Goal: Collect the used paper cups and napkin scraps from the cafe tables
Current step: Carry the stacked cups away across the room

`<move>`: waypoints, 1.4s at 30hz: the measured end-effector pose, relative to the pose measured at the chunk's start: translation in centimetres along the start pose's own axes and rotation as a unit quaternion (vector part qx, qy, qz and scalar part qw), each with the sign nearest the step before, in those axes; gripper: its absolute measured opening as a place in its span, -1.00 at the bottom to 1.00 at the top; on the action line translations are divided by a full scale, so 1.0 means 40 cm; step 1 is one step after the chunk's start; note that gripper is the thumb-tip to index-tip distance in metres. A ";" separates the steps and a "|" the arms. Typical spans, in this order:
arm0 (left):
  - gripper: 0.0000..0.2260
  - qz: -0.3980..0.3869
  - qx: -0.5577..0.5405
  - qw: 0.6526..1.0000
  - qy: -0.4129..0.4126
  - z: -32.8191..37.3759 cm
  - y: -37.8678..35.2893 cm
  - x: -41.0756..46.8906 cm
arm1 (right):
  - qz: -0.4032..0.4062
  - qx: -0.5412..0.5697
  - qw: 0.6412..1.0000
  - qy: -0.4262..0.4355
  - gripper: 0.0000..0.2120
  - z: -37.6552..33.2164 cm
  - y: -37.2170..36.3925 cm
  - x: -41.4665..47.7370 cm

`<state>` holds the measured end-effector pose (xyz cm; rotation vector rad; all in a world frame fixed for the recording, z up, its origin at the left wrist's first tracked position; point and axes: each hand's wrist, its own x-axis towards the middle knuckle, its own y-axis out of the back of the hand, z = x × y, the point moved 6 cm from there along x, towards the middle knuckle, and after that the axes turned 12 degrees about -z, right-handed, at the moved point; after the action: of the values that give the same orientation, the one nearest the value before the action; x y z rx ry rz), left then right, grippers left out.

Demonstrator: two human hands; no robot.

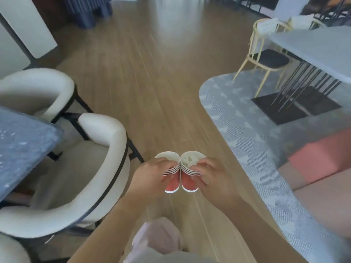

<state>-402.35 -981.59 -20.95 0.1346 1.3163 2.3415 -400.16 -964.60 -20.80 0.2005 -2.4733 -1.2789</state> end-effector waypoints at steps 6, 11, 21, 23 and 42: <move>-0.78 0.017 -0.029 0.999 0.035 -0.170 0.115 0.349 | -0.017 0.011 1.000 -0.005 -0.68 0.147 -0.062 0.386; -0.73 -0.009 -0.016 1.000 0.012 -0.302 0.286 0.669 | -0.061 0.014 0.998 -0.023 -0.79 0.249 -0.069 0.774; -0.70 0.040 0.006 0.998 0.048 -0.601 0.610 1.150 | -0.075 0.043 0.996 -0.016 -0.76 0.368 -0.135 1.425; -0.70 0.043 0.009 0.997 0.060 -0.665 0.656 1.251 | -0.092 0.042 0.995 -0.015 -0.77 0.398 -0.177 1.557; -0.71 0.136 -0.023 0.978 0.157 -1.346 1.215 2.132 | -0.170 0.085 0.978 0.088 -0.80 0.553 -0.525 2.872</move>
<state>-510.86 -1009.20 -20.82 -0.0800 1.4663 2.7099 -515.78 -992.21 -22.06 0.7754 -2.4630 -1.1135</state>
